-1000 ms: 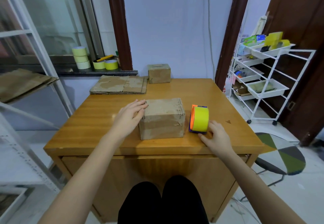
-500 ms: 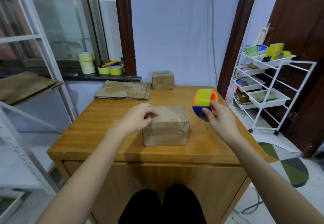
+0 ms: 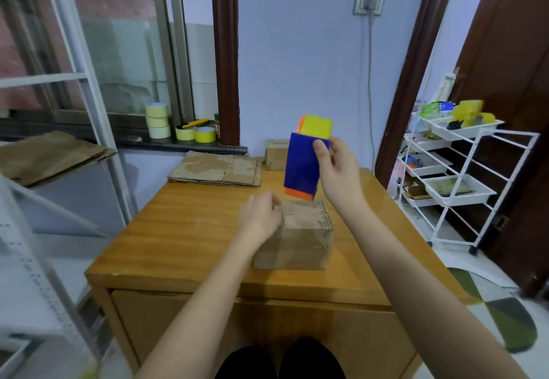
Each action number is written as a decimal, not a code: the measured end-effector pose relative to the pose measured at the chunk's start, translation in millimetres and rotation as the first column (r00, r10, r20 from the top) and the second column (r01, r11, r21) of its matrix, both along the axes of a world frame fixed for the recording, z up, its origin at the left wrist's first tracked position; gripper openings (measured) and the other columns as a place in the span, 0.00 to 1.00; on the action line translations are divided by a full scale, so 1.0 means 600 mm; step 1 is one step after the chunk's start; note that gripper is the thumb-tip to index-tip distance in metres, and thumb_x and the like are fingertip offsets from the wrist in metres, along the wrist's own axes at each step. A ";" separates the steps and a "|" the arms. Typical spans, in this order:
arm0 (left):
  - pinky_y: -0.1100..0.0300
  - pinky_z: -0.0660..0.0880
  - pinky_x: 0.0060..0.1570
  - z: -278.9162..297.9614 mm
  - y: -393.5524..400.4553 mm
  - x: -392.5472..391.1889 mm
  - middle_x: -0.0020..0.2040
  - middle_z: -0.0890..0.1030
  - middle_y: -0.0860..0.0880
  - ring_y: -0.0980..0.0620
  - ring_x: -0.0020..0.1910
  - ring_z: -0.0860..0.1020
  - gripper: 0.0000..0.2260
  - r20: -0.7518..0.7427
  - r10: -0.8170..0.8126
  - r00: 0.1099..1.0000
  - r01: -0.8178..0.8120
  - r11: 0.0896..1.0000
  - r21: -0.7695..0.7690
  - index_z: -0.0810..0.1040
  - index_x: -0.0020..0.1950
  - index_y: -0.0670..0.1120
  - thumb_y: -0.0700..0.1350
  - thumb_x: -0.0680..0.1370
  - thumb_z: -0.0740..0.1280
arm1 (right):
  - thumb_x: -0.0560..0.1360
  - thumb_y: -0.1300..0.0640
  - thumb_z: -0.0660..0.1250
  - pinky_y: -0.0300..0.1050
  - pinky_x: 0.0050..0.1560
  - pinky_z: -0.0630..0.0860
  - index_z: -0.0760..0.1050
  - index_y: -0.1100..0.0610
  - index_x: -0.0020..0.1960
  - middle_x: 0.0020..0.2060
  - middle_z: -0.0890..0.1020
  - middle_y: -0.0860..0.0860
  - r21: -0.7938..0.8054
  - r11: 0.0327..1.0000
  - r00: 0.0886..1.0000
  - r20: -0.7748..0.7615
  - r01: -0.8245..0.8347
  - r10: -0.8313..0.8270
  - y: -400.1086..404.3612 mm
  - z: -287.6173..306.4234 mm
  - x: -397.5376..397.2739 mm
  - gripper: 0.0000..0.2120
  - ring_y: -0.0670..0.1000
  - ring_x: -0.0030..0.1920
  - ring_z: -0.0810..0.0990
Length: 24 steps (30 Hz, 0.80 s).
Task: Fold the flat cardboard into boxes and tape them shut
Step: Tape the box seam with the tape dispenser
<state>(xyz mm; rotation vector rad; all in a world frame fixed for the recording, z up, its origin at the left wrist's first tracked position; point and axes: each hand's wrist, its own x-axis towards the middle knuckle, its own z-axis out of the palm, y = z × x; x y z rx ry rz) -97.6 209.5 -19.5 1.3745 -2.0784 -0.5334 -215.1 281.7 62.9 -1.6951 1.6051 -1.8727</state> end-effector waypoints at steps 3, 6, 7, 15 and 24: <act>0.50 0.74 0.53 -0.003 -0.002 0.009 0.55 0.79 0.46 0.47 0.54 0.77 0.13 -0.230 -0.029 0.973 0.054 0.993 0.105 0.71 0.62 0.51 0.47 0.82 0.52 | 0.82 0.55 0.57 0.31 0.28 0.63 0.69 0.62 0.44 0.32 0.74 0.47 -0.019 1.000 0.983 0.182 -0.017 0.020 -0.016 -0.004 0.017 0.12 0.37 0.28 0.71; 0.53 0.72 0.57 -0.002 0.007 0.021 0.65 0.74 0.47 0.51 0.62 0.73 0.17 -0.440 -0.107 0.892 0.165 0.982 0.094 0.63 0.72 0.55 0.51 0.83 0.52 | 0.82 0.52 0.57 0.36 0.29 0.66 0.70 0.59 0.45 0.35 0.78 0.49 0.004 0.999 0.971 0.235 -0.033 0.032 -0.028 -0.018 0.022 0.12 0.41 0.32 0.75; 0.57 0.71 0.56 -0.001 0.011 0.023 0.68 0.70 0.50 0.55 0.63 0.70 0.19 -0.440 -0.155 0.884 0.191 0.981 0.039 0.60 0.75 0.57 0.53 0.83 0.51 | 0.82 0.51 0.58 0.36 0.30 0.67 0.70 0.57 0.44 0.36 0.79 0.49 0.002 0.999 0.969 0.242 -0.041 0.039 -0.029 -0.022 0.023 0.12 0.41 0.33 0.76; 0.56 0.75 0.46 -0.017 0.012 0.015 0.54 0.69 0.52 0.55 0.45 0.75 0.23 -0.228 -0.189 0.955 0.137 0.964 -0.226 0.53 0.76 0.61 0.57 0.81 0.55 | 0.82 0.49 0.55 0.29 0.28 0.69 0.70 0.61 0.50 0.39 0.78 0.49 -0.046 0.999 0.883 0.467 -0.022 0.041 -0.035 -0.022 0.041 0.15 0.40 0.34 0.76; 0.47 0.78 0.52 -0.031 0.005 0.009 0.62 0.75 0.53 0.55 0.54 0.78 0.25 -0.419 -0.208 0.884 0.146 0.974 -0.174 0.53 0.73 0.67 0.66 0.77 0.53 | 0.79 0.61 0.63 0.41 0.43 0.79 0.57 0.46 0.61 0.51 0.80 0.57 -0.134 0.941 0.884 0.322 -0.310 0.337 -0.025 -0.029 0.029 0.18 0.47 0.46 0.81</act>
